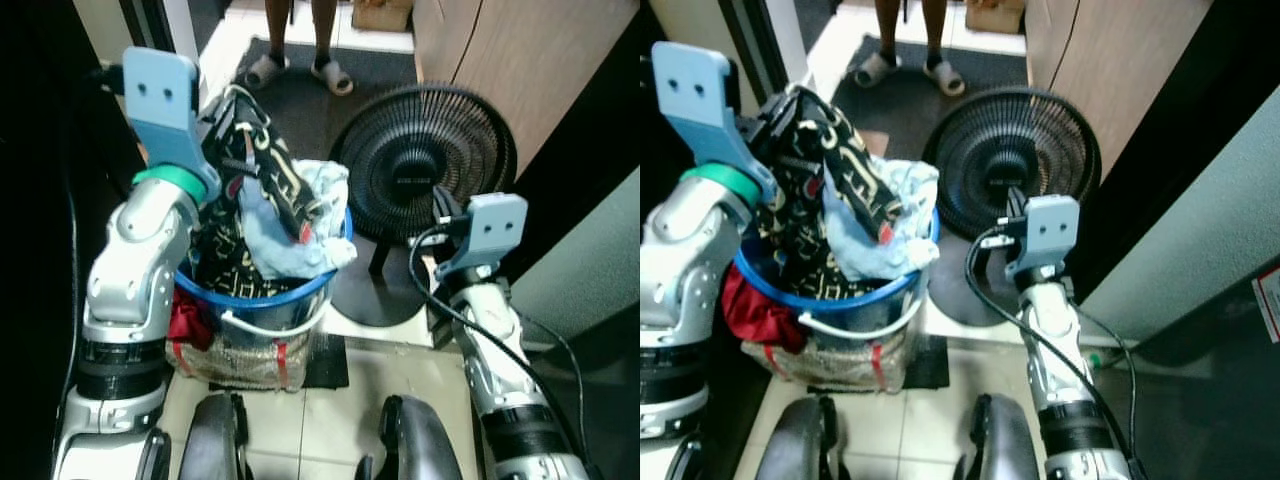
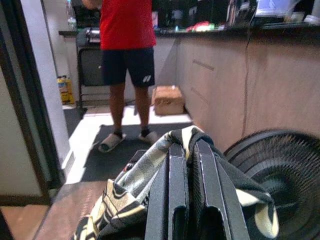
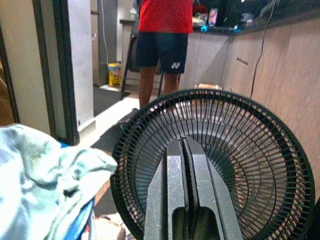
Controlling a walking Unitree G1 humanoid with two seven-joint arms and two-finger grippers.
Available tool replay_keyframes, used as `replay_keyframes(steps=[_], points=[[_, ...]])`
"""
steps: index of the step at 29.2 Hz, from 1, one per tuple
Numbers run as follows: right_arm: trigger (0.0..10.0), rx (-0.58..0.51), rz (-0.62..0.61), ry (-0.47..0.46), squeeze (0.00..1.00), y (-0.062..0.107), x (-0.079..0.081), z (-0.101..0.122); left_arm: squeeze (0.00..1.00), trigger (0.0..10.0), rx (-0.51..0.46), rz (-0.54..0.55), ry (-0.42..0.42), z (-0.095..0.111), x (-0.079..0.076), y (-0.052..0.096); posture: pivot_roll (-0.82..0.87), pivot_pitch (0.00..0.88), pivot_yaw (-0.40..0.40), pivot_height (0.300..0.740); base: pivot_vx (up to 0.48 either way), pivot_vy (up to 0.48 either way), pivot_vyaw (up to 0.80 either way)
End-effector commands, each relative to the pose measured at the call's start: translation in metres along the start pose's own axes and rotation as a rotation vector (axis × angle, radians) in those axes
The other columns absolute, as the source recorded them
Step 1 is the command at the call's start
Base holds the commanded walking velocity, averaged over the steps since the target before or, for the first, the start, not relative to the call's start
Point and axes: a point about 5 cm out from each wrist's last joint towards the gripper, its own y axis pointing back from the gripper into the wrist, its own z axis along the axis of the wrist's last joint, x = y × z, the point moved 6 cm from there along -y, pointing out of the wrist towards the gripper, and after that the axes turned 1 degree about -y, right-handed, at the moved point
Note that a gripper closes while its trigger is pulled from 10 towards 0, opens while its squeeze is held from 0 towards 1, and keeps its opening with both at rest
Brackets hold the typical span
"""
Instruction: Clothes washing
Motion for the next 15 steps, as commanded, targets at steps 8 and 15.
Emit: replay_keyframes(steps=[8, 15], points=[[10.0, 0.099, -0.042, 0.014, 0.00, 0.030, 0.000, -0.024, 0.00, 10.0, 0.142, -0.001, -0.076, -0.055, -0.006, 0.050, 0.12, 0.000, 0.001, 0.585, 0.000, 0.000, 0.00], [10.0, 0.108, -0.047, 0.022, 0.00, 0.029, -0.006, -0.022, 0.00, 10.0, 0.168, 0.031, -0.063, -0.072, -0.012, 0.048, 0.11, 0.000, -0.022, 0.585, 0.000, 0.000, 0.00]])
